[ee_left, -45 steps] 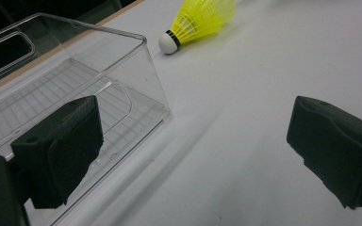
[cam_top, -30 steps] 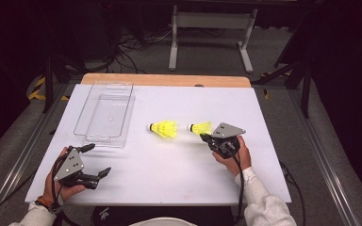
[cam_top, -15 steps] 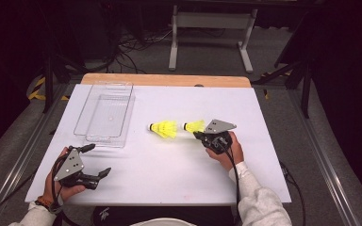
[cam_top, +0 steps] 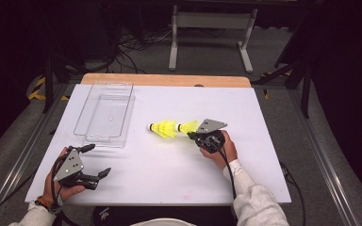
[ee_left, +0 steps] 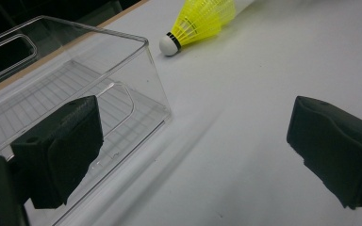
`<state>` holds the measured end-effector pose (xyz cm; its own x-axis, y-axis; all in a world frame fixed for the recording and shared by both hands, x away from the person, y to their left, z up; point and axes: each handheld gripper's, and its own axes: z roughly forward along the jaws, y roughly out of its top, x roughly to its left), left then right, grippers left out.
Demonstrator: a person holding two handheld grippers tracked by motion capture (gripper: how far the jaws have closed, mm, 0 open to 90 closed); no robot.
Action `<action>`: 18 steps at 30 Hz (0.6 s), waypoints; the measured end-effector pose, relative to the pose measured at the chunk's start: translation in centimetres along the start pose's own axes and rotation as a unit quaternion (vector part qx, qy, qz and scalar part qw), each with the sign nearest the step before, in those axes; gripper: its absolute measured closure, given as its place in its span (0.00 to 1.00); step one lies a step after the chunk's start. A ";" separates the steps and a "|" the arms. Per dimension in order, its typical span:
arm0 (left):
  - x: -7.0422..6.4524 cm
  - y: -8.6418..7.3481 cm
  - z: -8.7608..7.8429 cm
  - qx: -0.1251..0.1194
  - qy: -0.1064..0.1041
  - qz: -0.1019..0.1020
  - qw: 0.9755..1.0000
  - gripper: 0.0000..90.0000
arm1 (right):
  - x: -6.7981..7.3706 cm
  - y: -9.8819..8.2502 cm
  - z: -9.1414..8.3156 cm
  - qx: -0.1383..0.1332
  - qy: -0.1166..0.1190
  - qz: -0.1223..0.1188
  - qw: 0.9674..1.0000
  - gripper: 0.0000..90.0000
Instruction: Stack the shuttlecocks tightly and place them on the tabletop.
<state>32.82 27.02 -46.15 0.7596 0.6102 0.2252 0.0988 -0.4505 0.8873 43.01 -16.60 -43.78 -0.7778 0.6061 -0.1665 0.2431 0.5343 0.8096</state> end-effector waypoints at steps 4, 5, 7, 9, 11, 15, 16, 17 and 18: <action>0.0 0.0 0.0 0.000 0.000 0.000 1.000 0.06 | 0.2 0.1 0.5 0.004 0.005 -0.002 1.000 1.00; 0.0 0.0 0.0 0.000 0.001 0.001 1.000 0.06 | 0.2 0.1 0.6 0.004 0.006 -0.003 1.000 1.00; 0.0 0.0 0.0 -0.001 0.001 0.000 1.000 0.06 | 0.3 0.2 0.9 0.006 0.006 -0.004 1.000 1.00; 0.0 0.0 0.0 -0.001 0.001 0.000 1.000 0.06 | 0.4 0.3 1.1 0.007 0.009 -0.005 1.000 1.00; 0.0 0.0 0.0 -0.001 0.002 0.003 1.000 0.06 | 0.4 0.3 1.3 0.008 0.009 -0.006 1.000 1.00; 0.0 0.0 0.0 -0.001 0.001 0.000 1.000 0.06 | 0.6 0.5 1.8 0.008 0.014 -0.007 1.000 1.00; 0.1 0.0 0.0 -0.001 0.001 0.004 1.000 0.06 | 0.6 0.6 1.9 0.008 0.014 -0.007 1.000 1.00; 0.0 0.0 0.0 -0.001 0.000 0.000 1.000 0.06 | 0.6 0.6 2.0 0.008 0.014 -0.008 1.000 1.00; 0.0 0.0 0.0 -0.001 0.000 0.000 1.000 0.06 | 0.7 0.7 2.1 0.008 0.015 -0.008 1.000 1.00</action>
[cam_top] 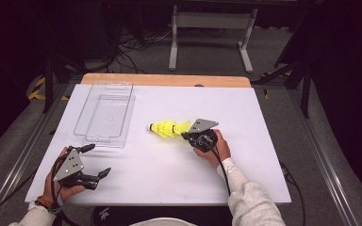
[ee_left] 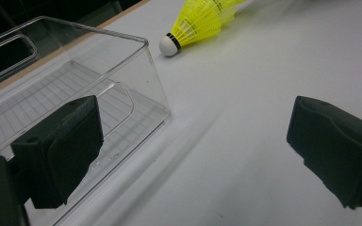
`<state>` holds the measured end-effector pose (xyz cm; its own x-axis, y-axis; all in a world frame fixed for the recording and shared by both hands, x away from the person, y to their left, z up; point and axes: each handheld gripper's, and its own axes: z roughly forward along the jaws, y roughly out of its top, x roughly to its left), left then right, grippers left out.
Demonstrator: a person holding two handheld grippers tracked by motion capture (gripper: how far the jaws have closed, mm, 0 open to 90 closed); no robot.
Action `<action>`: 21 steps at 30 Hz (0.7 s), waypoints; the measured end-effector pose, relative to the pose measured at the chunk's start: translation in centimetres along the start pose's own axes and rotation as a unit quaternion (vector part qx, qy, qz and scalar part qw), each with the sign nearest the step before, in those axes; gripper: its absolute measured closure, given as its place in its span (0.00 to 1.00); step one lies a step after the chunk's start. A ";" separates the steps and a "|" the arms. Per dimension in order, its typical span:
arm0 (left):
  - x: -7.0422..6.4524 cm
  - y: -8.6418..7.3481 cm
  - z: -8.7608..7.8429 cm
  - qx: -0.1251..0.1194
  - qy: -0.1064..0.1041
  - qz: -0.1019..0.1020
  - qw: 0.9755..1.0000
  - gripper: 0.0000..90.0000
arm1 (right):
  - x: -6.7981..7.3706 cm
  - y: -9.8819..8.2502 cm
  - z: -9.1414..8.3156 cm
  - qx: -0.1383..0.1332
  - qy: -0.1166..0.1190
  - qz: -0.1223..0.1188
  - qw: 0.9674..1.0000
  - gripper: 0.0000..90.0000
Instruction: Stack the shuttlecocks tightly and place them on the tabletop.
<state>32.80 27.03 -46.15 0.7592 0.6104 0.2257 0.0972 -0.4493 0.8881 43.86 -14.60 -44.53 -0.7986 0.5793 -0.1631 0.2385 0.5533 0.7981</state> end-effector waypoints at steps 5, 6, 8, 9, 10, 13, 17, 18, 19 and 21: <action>0.0 0.0 0.0 0.000 -0.001 0.000 1.000 0.06 | 0.2 0.2 0.4 0.001 0.003 -0.002 1.000 1.00; 0.0 0.0 0.0 0.001 -0.001 0.000 1.000 0.06 | 0.3 0.3 0.5 0.000 0.004 -0.002 1.000 1.00; 0.0 0.0 0.0 0.001 -0.001 0.001 1.000 0.06 | 0.4 0.5 0.7 -0.001 0.005 -0.003 1.000 1.00; 0.0 0.0 0.0 0.000 -0.001 0.001 1.000 0.06 | 0.4 0.6 0.8 -0.001 0.005 -0.004 1.000 1.00; 0.0 0.0 0.0 0.000 0.000 0.002 1.000 0.06 | 0.5 0.6 0.9 -0.002 0.007 -0.004 1.000 1.00; 0.0 0.0 0.0 0.000 -0.001 0.000 1.000 0.06 | 0.6 0.8 1.2 -0.002 0.009 -0.004 1.000 1.00; 0.0 0.0 0.0 -0.001 -0.001 0.002 1.000 0.06 | 0.8 1.0 1.5 -0.002 0.011 -0.004 1.000 1.00; 0.0 0.0 0.0 -0.001 0.000 0.001 1.000 0.06 | 0.8 1.0 1.6 -0.002 0.011 -0.004 1.000 1.00; 0.0 0.0 0.0 -0.001 -0.001 0.001 1.000 0.06 | 0.8 1.0 1.7 -0.002 0.011 -0.003 1.000 1.00; 0.0 0.0 0.0 0.000 -0.001 0.002 1.000 0.06 | 0.9 1.0 1.8 -0.002 0.011 -0.003 1.000 1.00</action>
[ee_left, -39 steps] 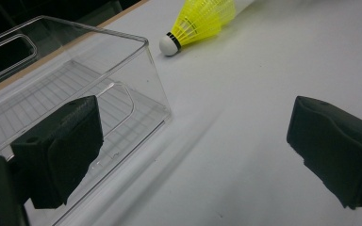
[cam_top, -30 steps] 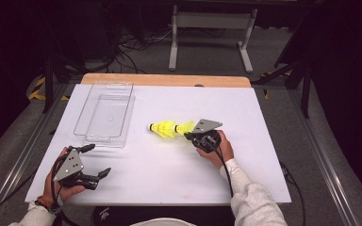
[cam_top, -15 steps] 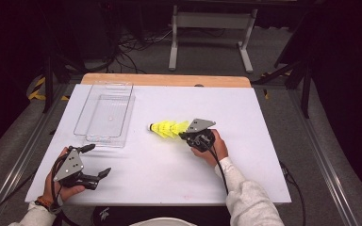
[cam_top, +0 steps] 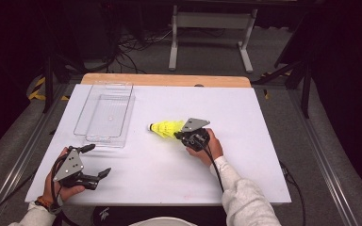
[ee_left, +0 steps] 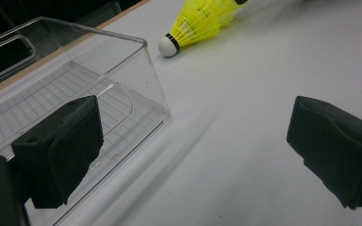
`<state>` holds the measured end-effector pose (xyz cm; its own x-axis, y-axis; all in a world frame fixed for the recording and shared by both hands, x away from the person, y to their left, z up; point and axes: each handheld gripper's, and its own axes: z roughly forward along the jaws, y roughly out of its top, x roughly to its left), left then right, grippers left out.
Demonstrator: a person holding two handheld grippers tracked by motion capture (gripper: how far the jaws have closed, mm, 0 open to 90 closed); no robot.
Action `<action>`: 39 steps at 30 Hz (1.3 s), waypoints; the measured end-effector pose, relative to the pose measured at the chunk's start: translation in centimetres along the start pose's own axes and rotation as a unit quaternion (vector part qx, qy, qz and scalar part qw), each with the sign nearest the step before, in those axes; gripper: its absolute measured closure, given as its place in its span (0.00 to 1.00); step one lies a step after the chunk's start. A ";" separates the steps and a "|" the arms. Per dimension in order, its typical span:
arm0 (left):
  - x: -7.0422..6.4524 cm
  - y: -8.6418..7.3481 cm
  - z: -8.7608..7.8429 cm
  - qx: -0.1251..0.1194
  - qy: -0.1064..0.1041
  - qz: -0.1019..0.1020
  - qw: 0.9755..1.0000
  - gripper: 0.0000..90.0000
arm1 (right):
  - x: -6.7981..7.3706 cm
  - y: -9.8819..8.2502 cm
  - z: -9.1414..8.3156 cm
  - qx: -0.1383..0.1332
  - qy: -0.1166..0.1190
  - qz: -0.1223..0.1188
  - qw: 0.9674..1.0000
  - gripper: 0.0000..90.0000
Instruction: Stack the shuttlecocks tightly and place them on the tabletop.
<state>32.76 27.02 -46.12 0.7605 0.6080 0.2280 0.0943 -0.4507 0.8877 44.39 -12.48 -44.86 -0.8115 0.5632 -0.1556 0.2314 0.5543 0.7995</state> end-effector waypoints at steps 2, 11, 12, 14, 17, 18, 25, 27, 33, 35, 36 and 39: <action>0.0 0.0 0.0 0.000 0.000 0.000 1.000 0.06 | 0.0 0.0 0.1 0.000 0.001 0.001 1.000 1.00; 0.0 0.0 0.0 0.000 -0.001 0.001 1.000 0.06 | -0.1 -0.1 0.4 0.006 0.004 0.003 1.000 0.97; 0.0 0.0 0.0 0.000 0.000 0.000 1.000 0.06 | -0.2 -0.1 0.4 0.006 0.004 0.003 1.000 0.96; 0.0 0.0 0.0 0.000 -0.001 0.000 1.000 0.06 | -0.2 -0.1 0.4 0.008 0.004 0.003 1.000 0.96; 0.0 0.0 0.0 -0.001 -0.002 0.000 1.000 0.06 | -0.2 -0.2 0.6 0.013 0.006 0.004 1.000 0.94; 0.0 0.0 0.0 -0.001 -0.002 0.001 1.000 0.06 | -0.2 -0.3 0.7 0.016 0.006 0.003 1.000 0.93; 0.0 0.0 0.0 -0.001 -0.002 0.001 1.000 0.06 | -0.1 -0.4 1.0 0.030 0.011 0.002 0.999 0.84; 0.0 0.0 0.0 0.000 0.000 0.003 1.000 0.06 | -0.1 -0.4 1.1 0.034 0.014 0.001 0.999 0.82; 0.0 0.0 0.0 -0.001 0.000 0.003 1.000 0.06 | 0.0 -0.5 1.2 0.041 0.015 0.001 0.999 0.78; 0.0 0.0 -0.1 -0.001 0.000 0.004 1.000 0.06 | 0.0 -0.5 1.3 0.046 0.017 0.002 0.999 0.76; 0.0 0.0 -0.1 -0.001 0.000 0.004 1.000 0.06 | 0.0 -0.5 1.3 0.048 0.019 0.002 0.999 0.75; 0.0 0.0 -0.1 0.000 -0.001 0.005 1.000 0.06 | 0.1 -0.5 1.2 0.048 0.020 0.001 0.999 0.72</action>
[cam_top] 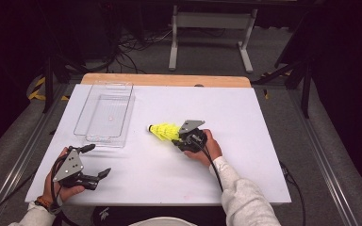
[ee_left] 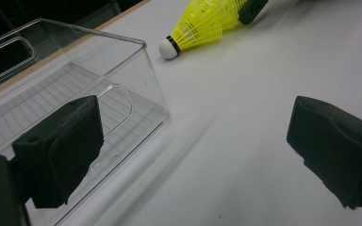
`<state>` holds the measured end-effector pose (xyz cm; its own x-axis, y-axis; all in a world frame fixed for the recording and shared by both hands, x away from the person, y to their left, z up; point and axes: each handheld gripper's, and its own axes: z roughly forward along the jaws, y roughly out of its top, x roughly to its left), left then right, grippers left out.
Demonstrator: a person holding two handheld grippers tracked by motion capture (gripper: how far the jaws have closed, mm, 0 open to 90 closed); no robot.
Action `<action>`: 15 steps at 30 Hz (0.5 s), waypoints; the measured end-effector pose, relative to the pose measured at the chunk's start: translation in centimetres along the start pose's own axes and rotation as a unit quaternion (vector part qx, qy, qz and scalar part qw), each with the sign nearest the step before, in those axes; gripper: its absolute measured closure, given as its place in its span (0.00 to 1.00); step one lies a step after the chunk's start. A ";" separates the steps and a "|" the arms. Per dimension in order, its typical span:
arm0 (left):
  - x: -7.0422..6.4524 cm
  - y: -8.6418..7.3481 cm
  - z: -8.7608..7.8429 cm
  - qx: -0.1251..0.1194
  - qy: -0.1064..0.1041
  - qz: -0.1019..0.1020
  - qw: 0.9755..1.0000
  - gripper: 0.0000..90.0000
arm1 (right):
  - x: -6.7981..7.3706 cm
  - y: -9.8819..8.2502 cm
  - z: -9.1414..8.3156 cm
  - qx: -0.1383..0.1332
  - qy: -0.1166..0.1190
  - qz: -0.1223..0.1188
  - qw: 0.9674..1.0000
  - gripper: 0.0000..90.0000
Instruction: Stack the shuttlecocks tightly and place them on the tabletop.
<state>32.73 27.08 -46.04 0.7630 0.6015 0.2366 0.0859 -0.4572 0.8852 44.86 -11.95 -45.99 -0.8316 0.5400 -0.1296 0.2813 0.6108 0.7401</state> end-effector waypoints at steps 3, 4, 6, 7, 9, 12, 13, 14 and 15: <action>0.0 0.0 0.0 -0.001 0.000 0.001 1.000 0.06 | 0.0 0.0 -0.3 -0.003 0.000 0.002 1.000 0.69; 0.0 0.0 -0.1 -0.001 0.001 0.001 1.000 0.06 | 0.1 0.0 -0.3 -0.003 -0.001 0.002 1.000 0.68; 0.0 0.0 -0.1 -0.003 0.001 -0.004 1.000 0.06 | 0.2 0.1 -0.6 -0.005 -0.002 0.000 1.000 0.65; 0.0 0.0 -0.1 -0.003 0.001 -0.004 1.000 0.06 | 0.2 0.2 -0.9 -0.008 -0.006 -0.001 1.000 0.63; 0.0 0.0 -0.1 -0.003 0.001 -0.003 1.000 0.06 | 0.3 0.2 -1.2 -0.014 -0.009 0.000 1.000 0.62; 0.0 0.0 -0.1 -0.001 0.000 -0.002 1.000 0.06 | 0.3 0.4 -1.8 -0.021 -0.015 -0.002 1.000 0.59; -0.1 0.0 -0.1 -0.001 -0.001 -0.003 1.000 0.06 | 0.3 0.4 -2.1 -0.023 -0.017 -0.004 1.000 0.57; -0.1 0.0 -0.1 -0.002 -0.001 -0.004 1.000 0.06 | 0.3 0.5 -2.2 -0.026 -0.018 -0.004 0.999 0.57; 0.0 0.0 -0.1 -0.002 0.000 -0.004 1.000 0.06 | 0.3 0.5 -2.4 -0.029 -0.022 -0.004 0.999 0.57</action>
<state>32.65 27.08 -46.00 0.7627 0.6047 0.2295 0.0889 -0.4495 0.8889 43.55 -12.85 -44.02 -0.8119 0.5605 -0.1632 0.2450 0.5809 0.7762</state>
